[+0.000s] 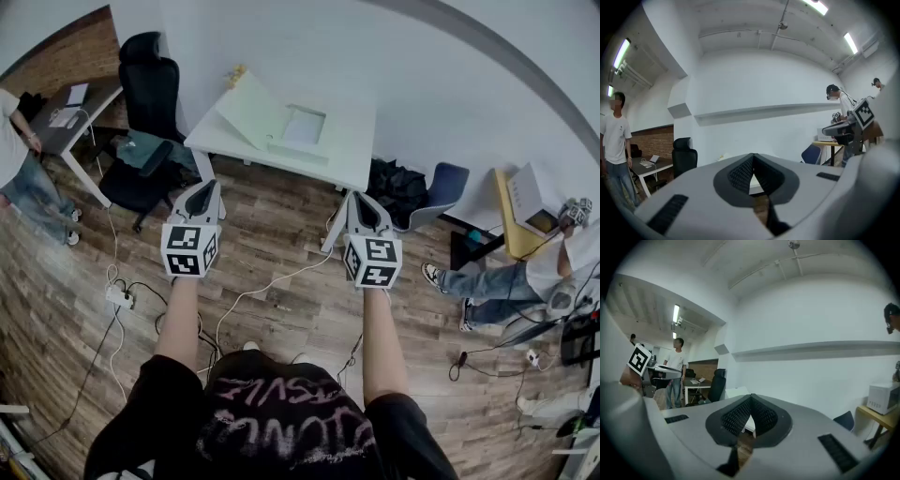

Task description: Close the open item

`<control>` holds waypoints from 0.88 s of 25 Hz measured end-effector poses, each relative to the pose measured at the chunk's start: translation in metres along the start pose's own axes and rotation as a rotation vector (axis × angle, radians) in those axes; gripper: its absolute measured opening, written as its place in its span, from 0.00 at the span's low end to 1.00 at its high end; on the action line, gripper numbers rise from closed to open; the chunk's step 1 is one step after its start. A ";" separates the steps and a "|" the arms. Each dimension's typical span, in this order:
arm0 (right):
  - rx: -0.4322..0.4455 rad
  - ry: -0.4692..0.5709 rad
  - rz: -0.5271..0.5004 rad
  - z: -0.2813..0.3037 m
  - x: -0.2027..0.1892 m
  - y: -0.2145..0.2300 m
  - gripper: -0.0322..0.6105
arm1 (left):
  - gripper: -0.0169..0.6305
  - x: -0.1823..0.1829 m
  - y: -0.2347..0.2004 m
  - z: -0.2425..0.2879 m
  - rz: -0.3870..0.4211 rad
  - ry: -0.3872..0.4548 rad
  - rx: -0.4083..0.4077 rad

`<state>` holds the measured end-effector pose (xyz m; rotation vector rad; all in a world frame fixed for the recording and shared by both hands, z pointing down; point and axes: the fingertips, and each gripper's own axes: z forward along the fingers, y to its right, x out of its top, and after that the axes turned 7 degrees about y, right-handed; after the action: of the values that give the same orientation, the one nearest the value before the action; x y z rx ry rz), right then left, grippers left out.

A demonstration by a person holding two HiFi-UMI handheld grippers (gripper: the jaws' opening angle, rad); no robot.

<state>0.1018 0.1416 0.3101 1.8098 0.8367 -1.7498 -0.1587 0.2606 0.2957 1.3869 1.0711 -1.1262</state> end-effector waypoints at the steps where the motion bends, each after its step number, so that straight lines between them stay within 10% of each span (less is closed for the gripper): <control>1: 0.000 -0.002 0.001 0.002 -0.001 0.000 0.06 | 0.03 0.000 -0.001 0.001 -0.001 0.000 0.000; 22: -0.029 0.000 -0.006 0.041 -0.005 -0.033 0.06 | 0.03 -0.016 -0.048 0.022 -0.023 0.002 -0.048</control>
<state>0.0494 0.1353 0.3153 1.7900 0.8646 -1.7325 -0.2104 0.2423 0.3024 1.3415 1.1105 -1.1095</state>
